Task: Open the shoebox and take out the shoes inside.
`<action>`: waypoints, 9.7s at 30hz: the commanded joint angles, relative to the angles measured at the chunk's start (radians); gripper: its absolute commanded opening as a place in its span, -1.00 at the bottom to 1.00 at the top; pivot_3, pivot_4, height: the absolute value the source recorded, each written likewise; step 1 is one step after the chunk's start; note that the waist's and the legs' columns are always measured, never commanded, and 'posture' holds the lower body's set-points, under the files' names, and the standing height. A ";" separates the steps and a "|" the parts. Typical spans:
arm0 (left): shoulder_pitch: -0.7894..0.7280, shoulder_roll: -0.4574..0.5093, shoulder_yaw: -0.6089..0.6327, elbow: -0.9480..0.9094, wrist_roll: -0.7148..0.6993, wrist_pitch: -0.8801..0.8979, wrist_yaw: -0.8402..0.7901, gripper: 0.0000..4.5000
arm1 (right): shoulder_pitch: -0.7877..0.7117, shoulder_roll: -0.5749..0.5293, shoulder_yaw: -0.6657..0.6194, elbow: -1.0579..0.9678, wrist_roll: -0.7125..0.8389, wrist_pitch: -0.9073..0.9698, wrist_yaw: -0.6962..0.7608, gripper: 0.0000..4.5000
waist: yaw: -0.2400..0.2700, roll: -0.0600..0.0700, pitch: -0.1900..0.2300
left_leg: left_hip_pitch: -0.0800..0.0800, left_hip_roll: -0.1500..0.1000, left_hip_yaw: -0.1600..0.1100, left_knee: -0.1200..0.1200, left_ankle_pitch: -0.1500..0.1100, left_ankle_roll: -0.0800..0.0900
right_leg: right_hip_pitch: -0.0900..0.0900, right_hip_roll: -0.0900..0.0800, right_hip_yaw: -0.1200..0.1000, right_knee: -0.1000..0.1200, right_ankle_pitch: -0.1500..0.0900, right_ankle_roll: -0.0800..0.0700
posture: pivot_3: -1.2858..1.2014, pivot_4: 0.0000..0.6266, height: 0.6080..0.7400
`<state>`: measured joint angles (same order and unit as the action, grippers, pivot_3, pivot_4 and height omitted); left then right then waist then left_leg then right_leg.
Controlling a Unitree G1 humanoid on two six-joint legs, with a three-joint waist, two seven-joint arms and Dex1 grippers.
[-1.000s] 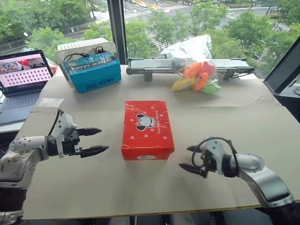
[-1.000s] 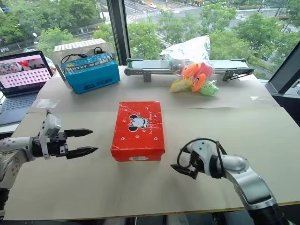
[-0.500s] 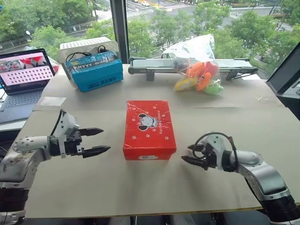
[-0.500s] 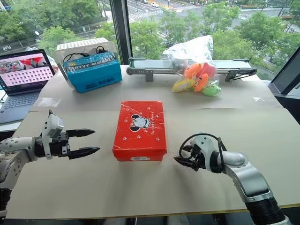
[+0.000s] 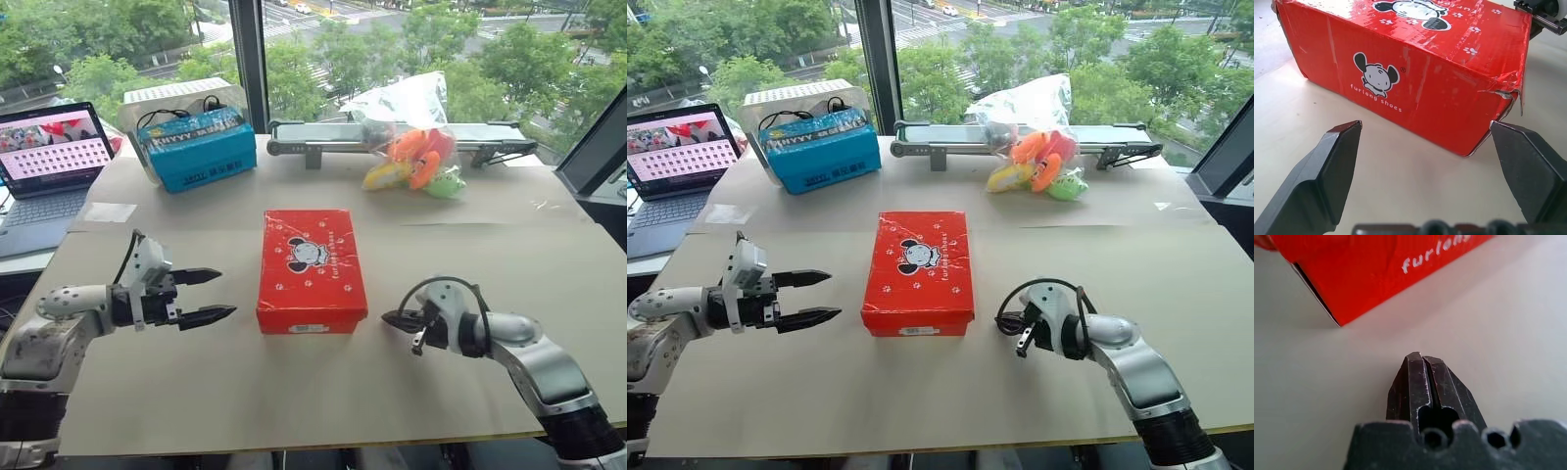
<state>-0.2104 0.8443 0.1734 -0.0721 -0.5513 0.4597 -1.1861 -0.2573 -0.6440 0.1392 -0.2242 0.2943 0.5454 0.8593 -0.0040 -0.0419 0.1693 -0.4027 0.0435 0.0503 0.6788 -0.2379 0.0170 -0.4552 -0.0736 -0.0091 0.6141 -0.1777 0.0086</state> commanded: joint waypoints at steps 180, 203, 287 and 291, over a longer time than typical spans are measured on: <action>-0.110 0.079 0.075 -0.028 -0.080 0.127 -0.059 1.00 | -1.158 0.340 0.451 0.835 -0.575 -1.030 0.530 0.99 | -0.038 -0.002 0.001 | 0.015 0.023 0.005 -0.017 0.003 -0.021 | -0.007 0.035 0.019 0.016 -0.005 -0.030 | 0.03 -0.52 1.00; -0.070 0.099 0.111 -0.073 -0.107 0.149 -0.036 1.00 | -1.094 0.496 0.534 0.976 -0.723 -1.106 0.390 0.99 | -0.039 -0.003 0.001 | 0.017 0.023 0.006 -0.017 0.003 -0.021 | -0.007 0.035 0.020 0.017 -0.005 -0.031 | 0.03 -0.52 1.00; -0.189 0.045 0.006 0.019 -0.073 0.106 -0.055 1.00 | -0.740 0.153 0.042 0.235 -0.459 -0.302 0.217 -0.50 | -0.029 -0.005 0.001 | 0.013 0.022 0.006 -0.017 0.003 -0.022 | -0.015 0.036 0.022 0.027 -0.011 -0.031 | 0.03 -0.52 1.00; -0.202 0.043 0.001 0.033 -0.067 0.100 -0.062 1.00 | -0.585 0.005 0.000 0.189 -0.471 -0.388 0.178 -0.50 | -0.013 -0.005 0.001 | 0.013 0.020 0.007 -0.017 0.003 -0.022 | -0.014 0.035 0.023 0.024 -0.011 -0.029 | 0.03 -0.52 1.00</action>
<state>-0.3877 0.8802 0.1710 -0.0317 -0.6231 0.5805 -1.2384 -0.8711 -0.5982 0.1784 0.0325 -0.1769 0.2237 1.0607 -0.0172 -0.0472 0.1705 -0.3897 0.0637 0.0575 0.6620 -0.2345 -0.0046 -0.4690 -0.0389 0.0139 0.6381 -0.1891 -0.0207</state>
